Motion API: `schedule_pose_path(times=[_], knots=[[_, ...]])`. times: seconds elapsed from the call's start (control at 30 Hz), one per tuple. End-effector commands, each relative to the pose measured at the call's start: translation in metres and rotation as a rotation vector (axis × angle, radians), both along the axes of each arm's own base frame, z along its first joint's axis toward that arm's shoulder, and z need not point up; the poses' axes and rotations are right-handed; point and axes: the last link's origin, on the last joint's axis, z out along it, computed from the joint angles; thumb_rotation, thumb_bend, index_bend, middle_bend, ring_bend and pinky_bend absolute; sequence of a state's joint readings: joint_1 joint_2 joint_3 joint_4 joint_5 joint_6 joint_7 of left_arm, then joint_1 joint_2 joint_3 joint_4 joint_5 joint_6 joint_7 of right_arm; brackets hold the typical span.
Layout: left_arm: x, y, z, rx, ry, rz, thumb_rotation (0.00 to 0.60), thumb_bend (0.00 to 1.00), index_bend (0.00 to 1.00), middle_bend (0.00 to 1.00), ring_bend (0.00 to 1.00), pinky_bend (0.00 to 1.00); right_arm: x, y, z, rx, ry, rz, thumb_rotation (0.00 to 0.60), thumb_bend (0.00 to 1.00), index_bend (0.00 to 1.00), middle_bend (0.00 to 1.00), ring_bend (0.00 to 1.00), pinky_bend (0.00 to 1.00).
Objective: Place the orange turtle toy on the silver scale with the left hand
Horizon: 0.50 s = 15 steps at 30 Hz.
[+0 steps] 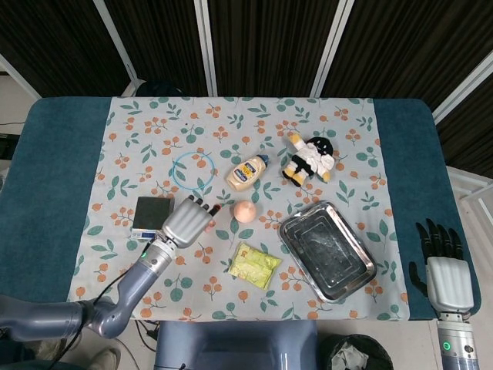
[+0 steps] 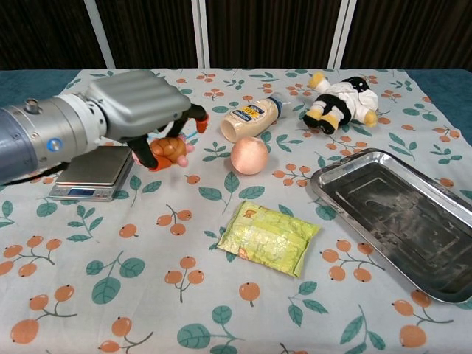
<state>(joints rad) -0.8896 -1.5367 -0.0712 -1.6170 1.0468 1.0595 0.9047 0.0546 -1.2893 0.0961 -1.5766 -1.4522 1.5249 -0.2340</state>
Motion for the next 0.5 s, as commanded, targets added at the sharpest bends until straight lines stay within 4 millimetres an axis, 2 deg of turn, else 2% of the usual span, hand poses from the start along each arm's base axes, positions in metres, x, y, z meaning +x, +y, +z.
schedule_pose_path(times=[0.03, 0.23, 0.5], knots=[[-0.026, 0.004, 0.030, 0.051, 0.052, 0.007, 0.600, 0.31, 0.29, 0.56, 0.46, 0.52, 0.000, 0.000, -0.002, 0.008, 0.002, -0.002, 0.600, 0.53, 0.00, 0.00, 0.01, 0.00], [-0.060, 0.009, 0.053, 0.073, 0.070, 0.071, 0.600, 0.31, 0.29, 0.56, 0.46, 0.52, 0.001, -0.001, -0.008, 0.022, 0.012, -0.001, 0.600, 0.53, 0.00, 0.00, 0.01, 0.00], [-0.089, 0.014, 0.049, 0.039, 0.072, 0.118, 0.600, 0.31, 0.29, 0.55, 0.46, 0.52, 0.001, -0.002, -0.008, 0.010, 0.021, -0.009, 0.600, 0.53, 0.00, 0.00, 0.01, 0.00]])
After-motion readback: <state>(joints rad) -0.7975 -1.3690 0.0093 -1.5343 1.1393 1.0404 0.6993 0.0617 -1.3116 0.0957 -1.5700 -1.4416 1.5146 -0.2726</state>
